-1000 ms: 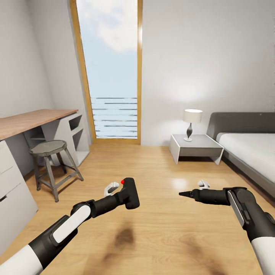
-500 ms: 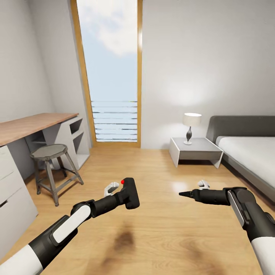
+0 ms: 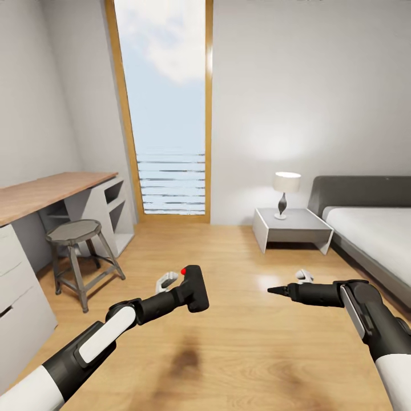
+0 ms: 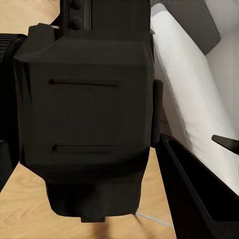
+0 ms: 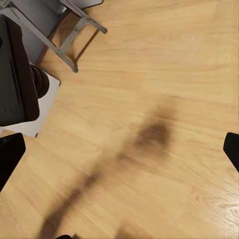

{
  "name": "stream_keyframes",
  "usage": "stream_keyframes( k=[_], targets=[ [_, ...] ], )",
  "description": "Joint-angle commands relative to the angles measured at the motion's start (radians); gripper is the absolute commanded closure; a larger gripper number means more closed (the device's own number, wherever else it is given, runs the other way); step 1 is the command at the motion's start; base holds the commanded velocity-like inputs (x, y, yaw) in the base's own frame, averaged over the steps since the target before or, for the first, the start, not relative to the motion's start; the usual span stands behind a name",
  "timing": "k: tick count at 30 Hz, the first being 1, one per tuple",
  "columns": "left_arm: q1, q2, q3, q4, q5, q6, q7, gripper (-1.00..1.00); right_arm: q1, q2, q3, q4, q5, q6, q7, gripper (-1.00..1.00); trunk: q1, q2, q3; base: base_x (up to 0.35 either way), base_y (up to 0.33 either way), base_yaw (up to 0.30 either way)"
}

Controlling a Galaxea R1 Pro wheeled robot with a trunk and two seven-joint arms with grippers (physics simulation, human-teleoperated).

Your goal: Attach the digital camera to the camera tripod in the bedroom.

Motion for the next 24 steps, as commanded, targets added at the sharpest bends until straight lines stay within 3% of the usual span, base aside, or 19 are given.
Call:
stream_keyframes(
  k=[1, 7, 14, 24],
  targets=[
    [-0.001, 0.001, -0.002, -0.001, 0.008, 0.001, 0.004, 1.00, -0.001, 0.000, 0.000, 0.001, -0.003, 0.007, -0.001, -1.00, -0.004, 0.007, 0.002, 0.000, 0.000, 0.000],
    [-0.001, 0.003, 0.000, 0.005, 0.014, 0.001, 0.006, 1.00, 0.000, 0.000, 0.000, 0.009, -0.003, 0.006, -0.001, -1.00, -0.027, 0.049, 0.021, 0.000, 0.000, 0.000],
    [-0.001, 0.005, 0.000, 0.006, 0.053, 0.000, 0.006, 1.00, 0.000, 0.000, 0.000, 0.010, -0.003, 0.006, -0.001, -1.00, -0.054, 0.098, 0.043, 0.000, 0.000, 0.000],
    [-0.001, 0.004, 0.000, 0.012, 0.062, 0.001, 0.005, 1.00, 0.000, 0.000, 0.000, 0.011, -0.003, 0.005, -0.001, -1.00, -0.092, 0.168, 0.074, 0.000, 0.000, 0.000]
  ],
)
